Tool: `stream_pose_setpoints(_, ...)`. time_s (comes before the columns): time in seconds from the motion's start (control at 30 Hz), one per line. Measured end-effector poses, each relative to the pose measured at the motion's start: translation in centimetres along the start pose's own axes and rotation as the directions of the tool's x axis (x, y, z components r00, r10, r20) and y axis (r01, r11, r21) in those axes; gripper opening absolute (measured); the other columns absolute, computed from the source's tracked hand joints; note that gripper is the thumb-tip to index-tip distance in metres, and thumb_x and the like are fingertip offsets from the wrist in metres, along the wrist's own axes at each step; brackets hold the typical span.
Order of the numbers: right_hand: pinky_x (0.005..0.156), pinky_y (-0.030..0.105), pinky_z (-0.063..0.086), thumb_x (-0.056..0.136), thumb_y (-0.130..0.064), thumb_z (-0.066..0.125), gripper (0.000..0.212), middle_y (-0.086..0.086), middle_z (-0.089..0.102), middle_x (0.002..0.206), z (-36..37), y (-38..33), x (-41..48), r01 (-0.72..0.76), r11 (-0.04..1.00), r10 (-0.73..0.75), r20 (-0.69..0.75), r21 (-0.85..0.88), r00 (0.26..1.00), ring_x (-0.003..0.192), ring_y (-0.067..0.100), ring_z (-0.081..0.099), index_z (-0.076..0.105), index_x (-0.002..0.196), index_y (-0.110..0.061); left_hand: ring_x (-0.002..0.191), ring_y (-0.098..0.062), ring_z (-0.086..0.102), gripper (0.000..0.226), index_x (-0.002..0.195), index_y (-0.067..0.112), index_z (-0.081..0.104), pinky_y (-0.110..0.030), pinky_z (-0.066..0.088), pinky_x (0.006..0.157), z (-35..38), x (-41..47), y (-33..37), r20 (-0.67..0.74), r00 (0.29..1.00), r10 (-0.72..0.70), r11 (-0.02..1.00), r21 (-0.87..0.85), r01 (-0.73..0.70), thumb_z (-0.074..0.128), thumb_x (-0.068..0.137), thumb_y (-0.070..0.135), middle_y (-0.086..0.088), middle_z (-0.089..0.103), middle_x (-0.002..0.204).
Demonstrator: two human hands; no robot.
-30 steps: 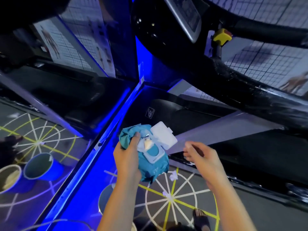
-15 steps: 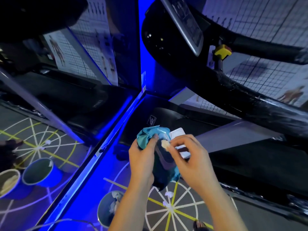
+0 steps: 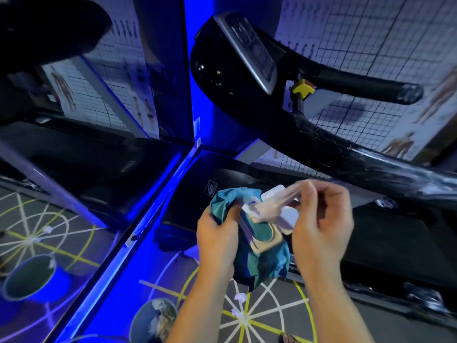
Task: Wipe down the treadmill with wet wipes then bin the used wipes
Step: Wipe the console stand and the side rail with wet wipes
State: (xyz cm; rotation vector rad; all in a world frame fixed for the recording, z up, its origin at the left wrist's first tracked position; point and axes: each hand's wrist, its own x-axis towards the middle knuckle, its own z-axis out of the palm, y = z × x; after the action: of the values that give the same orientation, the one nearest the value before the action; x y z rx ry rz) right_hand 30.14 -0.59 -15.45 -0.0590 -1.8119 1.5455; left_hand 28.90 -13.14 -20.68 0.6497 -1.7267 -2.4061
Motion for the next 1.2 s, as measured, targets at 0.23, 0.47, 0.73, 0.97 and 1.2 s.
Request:
stream_pose_setpoints(0.23,0.075,0.014,0.044,0.105,-0.016,0.052,0.007,-0.012,0.055,0.091,-0.1,-1.5,3.5,0.147,0.989,-0.147,-0.275,-0.021,0.950,0.080,-0.005,0.055,0.051,0.099,-0.020,0.096,-0.033,0.077,0.007,0.102,0.019,0.077,-0.064,0.059,0.093,-0.8,0.4,-1.3,-0.082,0.996,-0.043,0.998,-0.054,0.038,0.076,0.095,0.020,-0.008,0.081,0.096)
stream_pose_setpoints(0.47,0.075,0.012,0.045,0.103,-0.026,0.057,0.008,-0.014,0.061,0.091,3.2,-0.9,4.0,-0.043,0.997,0.037,-0.086,-0.061,0.996,0.083,-0.004,0.059,0.056,0.101,-0.018,0.094,-0.024,0.077,0.029,0.108,0.029,0.063,-0.056,0.061,0.091,-0.6,0.0,-0.9,-0.115,0.993,-0.030,0.998,-0.054,0.024,0.085,0.089,0.035,-0.004,0.078,0.102)
stream_pose_setpoints(0.73,0.078,0.031,0.055,0.099,-0.022,0.063,0.005,-0.009,0.069,0.089,4.1,2.1,0.4,-0.204,0.974,0.225,0.319,-0.098,0.921,0.085,0.008,0.066,0.063,0.095,-0.020,0.064,-0.031,0.067,0.031,0.101,0.032,0.063,-0.046,0.052,0.059,-1.3,-0.4,-0.6,0.053,0.985,0.161,0.973,0.157,-0.168,0.057,0.103,0.002,-0.014,0.070,0.076)
stream_pose_setpoints(0.97,0.080,0.047,0.058,0.095,-0.021,0.068,0.006,0.002,0.075,0.089,2.8,2.1,1.1,-0.379,0.914,0.394,0.522,-0.142,0.756,0.086,0.021,0.072,0.068,0.088,-0.022,0.053,-0.031,0.058,0.045,0.084,0.023,0.072,-0.036,0.046,0.055,-0.8,-0.9,0.8,0.097,0.994,0.041,0.999,0.009,-0.043,0.044,0.097,-0.009,-0.029,0.065,0.078)
stream_pose_setpoints(1.2,0.081,0.046,0.056,0.097,-0.013,0.065,0.009,0.016,0.075,0.093,2.6,1.7,1.6,-0.602,0.798,0.529,0.470,0.007,0.707,0.083,0.027,0.069,0.069,0.095,-0.005,0.088,-0.015,0.073,0.033,0.086,0.031,0.074,-0.035,0.055,0.084,-1.0,-0.7,1.5,0.263,0.959,0.102,0.987,0.091,-0.130,0.080,0.081,0.063,0.002,0.077,0.092)
